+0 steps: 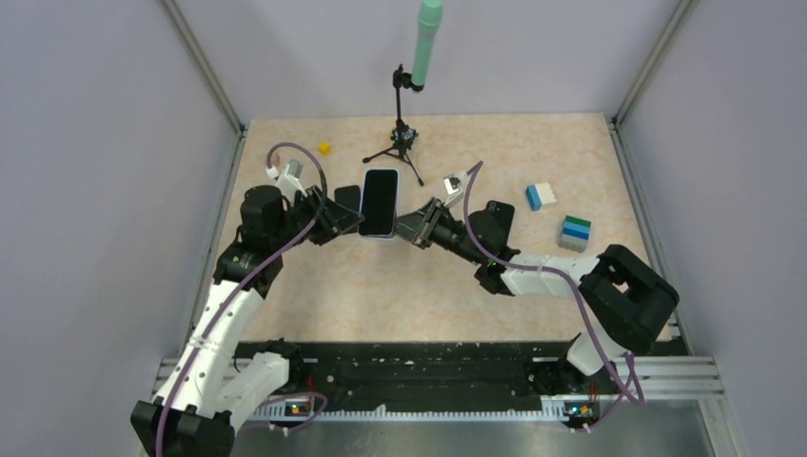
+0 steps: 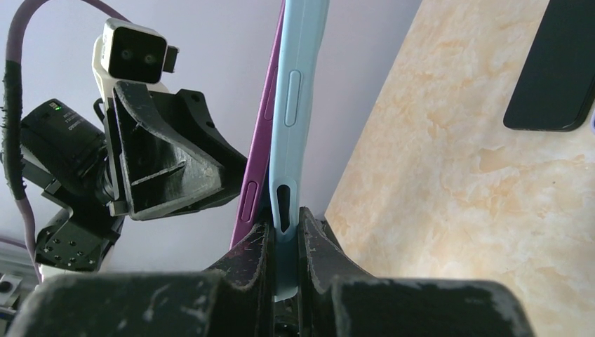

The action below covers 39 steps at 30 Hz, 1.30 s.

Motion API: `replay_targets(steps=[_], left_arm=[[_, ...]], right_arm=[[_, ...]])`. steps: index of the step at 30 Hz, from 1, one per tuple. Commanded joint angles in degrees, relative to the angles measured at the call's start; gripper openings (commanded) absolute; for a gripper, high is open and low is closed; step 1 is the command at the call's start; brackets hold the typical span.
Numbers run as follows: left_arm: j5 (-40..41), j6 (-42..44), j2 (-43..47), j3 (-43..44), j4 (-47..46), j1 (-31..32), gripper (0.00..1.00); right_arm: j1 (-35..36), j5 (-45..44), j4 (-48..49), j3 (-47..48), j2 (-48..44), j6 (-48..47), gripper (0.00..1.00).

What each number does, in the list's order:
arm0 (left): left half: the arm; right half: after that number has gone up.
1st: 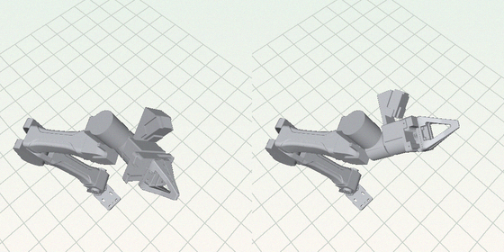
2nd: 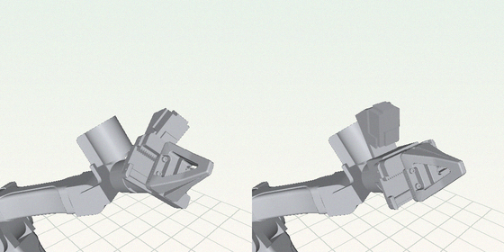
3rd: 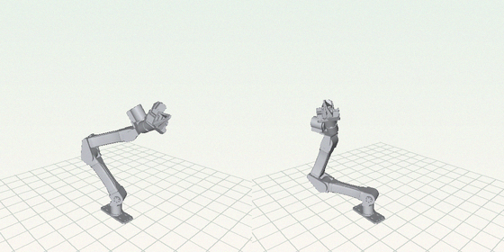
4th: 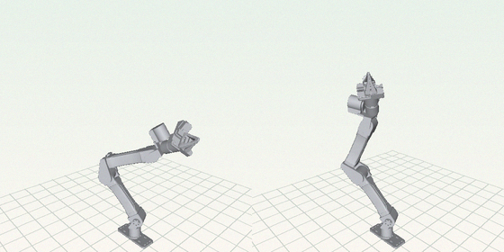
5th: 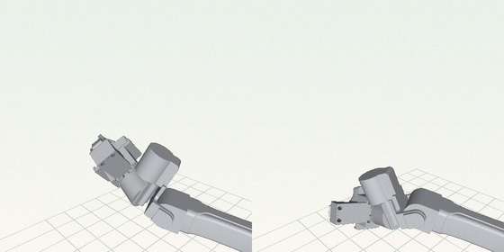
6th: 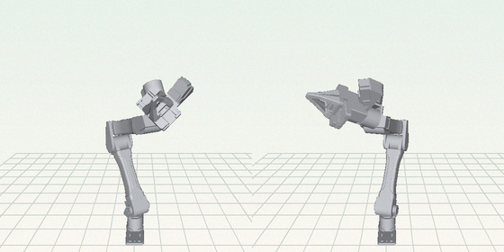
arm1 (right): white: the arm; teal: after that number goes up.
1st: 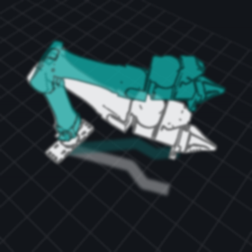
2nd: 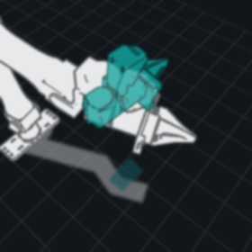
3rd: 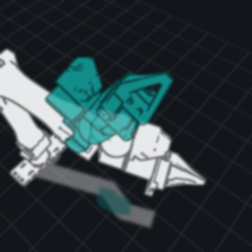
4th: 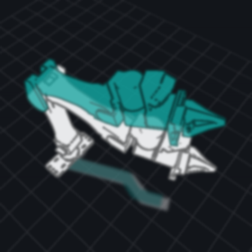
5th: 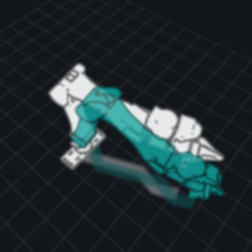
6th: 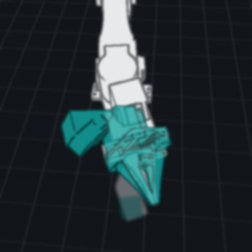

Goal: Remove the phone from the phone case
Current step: Remove the phone case from the phone.

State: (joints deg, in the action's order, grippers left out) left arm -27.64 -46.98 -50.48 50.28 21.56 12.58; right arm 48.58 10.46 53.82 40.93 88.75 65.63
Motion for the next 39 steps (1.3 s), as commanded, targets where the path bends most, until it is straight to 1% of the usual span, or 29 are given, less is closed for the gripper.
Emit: replay_targets(steps=[1,9,15,17,20,27,32,36,39], left_arm=[[-2.81,-1.64,-0.12,0.61,0.49,0.26,0.34],[-3.51,-5.51,-0.29,-0.07,3.26,0.25,0.38],[-2.88,-5.42,-0.19,-0.56,5.9,0.25,0.47],[-3.7,-5.94,-0.35,-1.41,5.23,0.26,0.49],[-6.32,-8.49,-0.81,-2.78,2.39,0.26,0.52],[-8.73,-13.4,-0.52,-4.97,-2.33,0.25,0.56],[-12.47,-21.65,0.75,-8.08,-10.93,0.25,0.56],[-12.81,-27.28,2.17,-11.7,-18.11,0.25,0.53],[-10.64,-28.34,3.75,-13.43,-22.46,0.25,0.49]], right_arm=[[-0.23,1.38,9.55,3.68,-0.05,0.58,0.0],[-0.23,2.76,16.34,3.79,2.34,4.38,0.0],[-0.23,3.97,20.02,4.41,3.51,5.67,0.0],[-0.18,4.48,20.77,4.59,3.62,5.96,0.0],[-0.24,5.02,22.65,4.61,3.87,6.65,0.0],[-0.19,6.55,28.33,5.2,5.38,8.68,0.0],[-0.23,7.77,33.87,5.83,7.22,10.56,0.0],[-0.2,9.02,35.86,7.07,7.97,11.44,0.0],[-0.23,9.67,36.24,7.59,7.8,11.94,0.0]])
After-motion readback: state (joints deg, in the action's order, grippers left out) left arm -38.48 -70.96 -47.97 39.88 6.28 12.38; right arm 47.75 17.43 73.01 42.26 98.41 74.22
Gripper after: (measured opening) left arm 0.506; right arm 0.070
